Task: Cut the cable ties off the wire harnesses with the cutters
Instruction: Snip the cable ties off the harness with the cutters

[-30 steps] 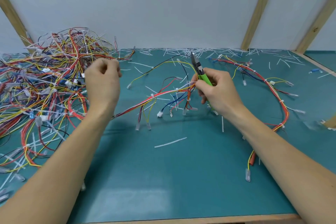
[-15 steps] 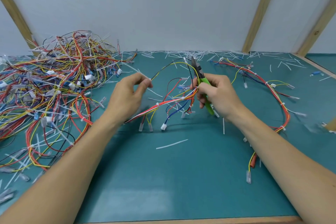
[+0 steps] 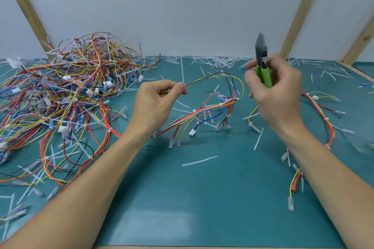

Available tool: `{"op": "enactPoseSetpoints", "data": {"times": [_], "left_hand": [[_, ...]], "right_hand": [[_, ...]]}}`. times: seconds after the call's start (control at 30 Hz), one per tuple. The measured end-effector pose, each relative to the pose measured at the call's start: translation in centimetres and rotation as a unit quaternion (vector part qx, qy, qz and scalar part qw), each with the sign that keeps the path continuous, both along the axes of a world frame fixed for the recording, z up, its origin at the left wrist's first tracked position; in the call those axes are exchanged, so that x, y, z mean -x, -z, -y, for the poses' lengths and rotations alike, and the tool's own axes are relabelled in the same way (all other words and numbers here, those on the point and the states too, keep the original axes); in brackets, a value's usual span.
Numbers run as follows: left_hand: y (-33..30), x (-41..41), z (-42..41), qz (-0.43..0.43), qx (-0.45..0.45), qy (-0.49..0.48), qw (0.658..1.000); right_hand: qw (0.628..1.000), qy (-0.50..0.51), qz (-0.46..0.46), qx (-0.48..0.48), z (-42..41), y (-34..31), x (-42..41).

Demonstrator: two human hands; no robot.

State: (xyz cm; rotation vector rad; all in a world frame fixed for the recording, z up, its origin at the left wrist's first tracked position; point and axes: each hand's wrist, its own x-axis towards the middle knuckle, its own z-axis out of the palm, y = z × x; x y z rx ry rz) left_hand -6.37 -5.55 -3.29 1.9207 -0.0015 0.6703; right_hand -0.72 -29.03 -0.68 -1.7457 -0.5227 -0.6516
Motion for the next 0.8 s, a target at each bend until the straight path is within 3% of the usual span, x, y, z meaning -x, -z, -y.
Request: {"op": "enactPoseSetpoints", "data": {"times": [0.1,0.23,0.37,0.5,0.63,0.7,0.8], "left_hand": [[0.2,0.2,0.5,-0.046,-0.022,0.104,0.993],[0.4,0.5,1.3,-0.079,-0.067,0.193,0.976],[0.7,0.5,1.8,-0.051,-0.095,0.163,0.981],[0.7,0.1,1.5,-0.035,-0.063,0.066,0.995],[0.7,0.0,1.3,-0.060,-0.032,0.063,0.996],[0.7,-0.1,1.1,-0.082,-0.026,0.055,0.995],[0.7,-0.2,0.7,-0.090,-0.016,0.027,0.995]], "right_hand": [[0.997,-0.035,0.023,0.058,-1.4,0.2,1.3],[0.985,-0.081,-0.025,0.148,-1.8,0.8,1.7],[0.976,-0.096,-0.079,0.177,-1.5,0.8,1.1],[0.959,-0.112,-0.153,0.211,-1.5,1.4,0.6],[0.934,-0.174,-0.235,0.205,-2.1,2.3,0.9],[0.939,-0.158,-0.239,0.190,-2.2,2.3,1.0],[0.966,-0.064,-0.171,0.185,-1.8,1.6,0.8]]}}
